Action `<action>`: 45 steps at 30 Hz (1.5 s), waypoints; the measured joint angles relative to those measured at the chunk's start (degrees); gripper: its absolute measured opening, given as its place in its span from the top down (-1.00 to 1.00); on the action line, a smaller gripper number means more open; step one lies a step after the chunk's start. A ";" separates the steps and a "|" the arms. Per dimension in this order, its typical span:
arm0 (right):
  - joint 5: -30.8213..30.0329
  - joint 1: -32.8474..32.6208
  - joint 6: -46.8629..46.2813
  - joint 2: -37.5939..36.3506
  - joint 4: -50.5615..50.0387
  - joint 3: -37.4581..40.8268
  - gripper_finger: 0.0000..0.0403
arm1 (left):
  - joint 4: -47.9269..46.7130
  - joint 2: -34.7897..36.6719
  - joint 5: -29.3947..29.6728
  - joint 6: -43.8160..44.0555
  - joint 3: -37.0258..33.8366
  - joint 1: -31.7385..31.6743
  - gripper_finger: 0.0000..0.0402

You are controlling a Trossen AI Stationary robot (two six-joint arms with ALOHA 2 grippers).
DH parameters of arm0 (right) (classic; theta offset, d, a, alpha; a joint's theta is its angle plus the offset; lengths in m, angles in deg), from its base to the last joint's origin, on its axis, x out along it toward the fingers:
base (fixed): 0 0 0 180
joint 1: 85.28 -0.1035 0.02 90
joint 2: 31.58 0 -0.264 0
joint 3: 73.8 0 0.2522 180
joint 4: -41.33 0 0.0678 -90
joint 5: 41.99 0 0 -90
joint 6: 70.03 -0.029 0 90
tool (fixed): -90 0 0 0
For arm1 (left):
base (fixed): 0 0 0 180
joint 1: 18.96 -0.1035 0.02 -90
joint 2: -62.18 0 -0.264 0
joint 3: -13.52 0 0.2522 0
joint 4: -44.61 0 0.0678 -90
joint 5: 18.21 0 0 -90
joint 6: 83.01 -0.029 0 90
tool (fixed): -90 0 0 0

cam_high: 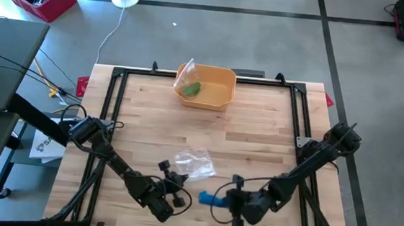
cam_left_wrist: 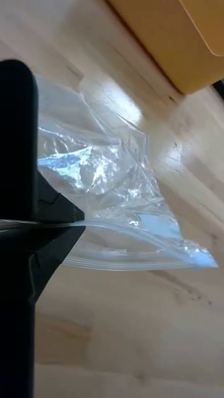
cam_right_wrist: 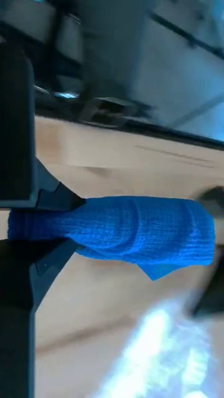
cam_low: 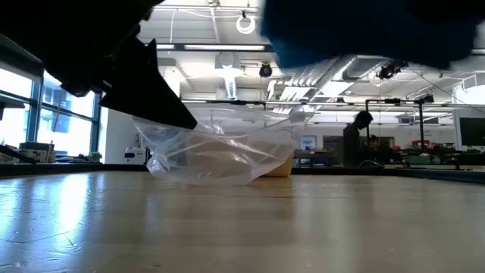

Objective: Roll bandage
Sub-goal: Put the blue bandage to the zip bag

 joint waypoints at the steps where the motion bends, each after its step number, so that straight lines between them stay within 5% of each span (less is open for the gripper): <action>1: -1.41 0.54 0.30 0.82 -1.30 -1.43 0.88 | 0.42 0.00 -0.09 0.02 0.32 -0.02 1.00; 7: -0.72 4.74 2.90 5.75 -2.74 -4.76 0.90 | 0.51 0.61 -1.70 0.06 3.67 0.00 1.00; 19: -2.38 6.31 -10.22 6.50 -10.30 -4.56 0.89 | 0.59 3.40 -1.52 -4.21 5.08 0.22 1.00; 32: -1.15 10.05 -13.23 6.39 -4.16 -7.84 0.86 | 9.32 3.40 -2.25 -11.70 5.08 -0.62 1.00; 45: 1.00 11.22 -12.01 6.29 -3.82 -8.78 0.09 | 5.29 3.37 -4.62 -5.41 5.02 -0.79 1.00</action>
